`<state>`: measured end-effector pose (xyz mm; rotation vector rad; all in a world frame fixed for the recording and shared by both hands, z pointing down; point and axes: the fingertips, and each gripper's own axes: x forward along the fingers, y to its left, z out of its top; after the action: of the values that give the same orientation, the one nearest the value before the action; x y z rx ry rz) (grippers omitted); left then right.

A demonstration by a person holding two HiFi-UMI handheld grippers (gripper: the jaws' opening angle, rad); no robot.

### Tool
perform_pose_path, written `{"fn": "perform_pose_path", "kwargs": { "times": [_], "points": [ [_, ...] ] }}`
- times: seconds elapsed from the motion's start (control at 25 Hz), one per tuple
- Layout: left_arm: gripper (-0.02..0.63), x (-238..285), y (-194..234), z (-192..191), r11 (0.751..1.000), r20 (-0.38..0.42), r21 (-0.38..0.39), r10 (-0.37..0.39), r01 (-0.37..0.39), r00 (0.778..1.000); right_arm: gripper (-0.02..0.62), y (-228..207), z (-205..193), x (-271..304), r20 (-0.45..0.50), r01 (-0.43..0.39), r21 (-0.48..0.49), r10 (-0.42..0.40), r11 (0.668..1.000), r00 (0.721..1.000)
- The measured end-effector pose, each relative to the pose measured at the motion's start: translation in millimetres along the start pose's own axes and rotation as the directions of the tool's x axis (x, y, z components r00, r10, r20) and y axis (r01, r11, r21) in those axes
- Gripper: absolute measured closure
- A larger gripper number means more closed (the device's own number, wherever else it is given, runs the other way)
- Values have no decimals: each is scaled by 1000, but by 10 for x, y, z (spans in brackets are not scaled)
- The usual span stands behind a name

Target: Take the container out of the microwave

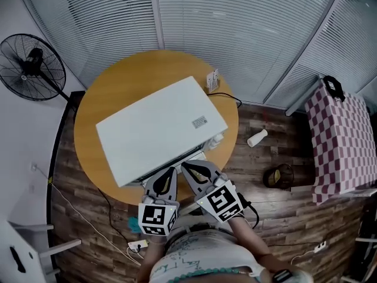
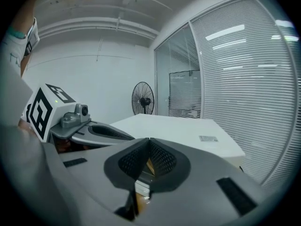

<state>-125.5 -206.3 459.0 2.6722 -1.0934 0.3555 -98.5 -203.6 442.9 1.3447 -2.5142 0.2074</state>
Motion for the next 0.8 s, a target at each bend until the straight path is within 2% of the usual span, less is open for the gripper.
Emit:
{"fn": "perform_pose_path", "kwargs": {
  "times": [0.8],
  "points": [
    [589, 452, 143, -648, 999, -155, 22, -28, 31, 988, 600, -205, -206, -233, -52, 115, 52, -112, 992, 992]
  ]
}}
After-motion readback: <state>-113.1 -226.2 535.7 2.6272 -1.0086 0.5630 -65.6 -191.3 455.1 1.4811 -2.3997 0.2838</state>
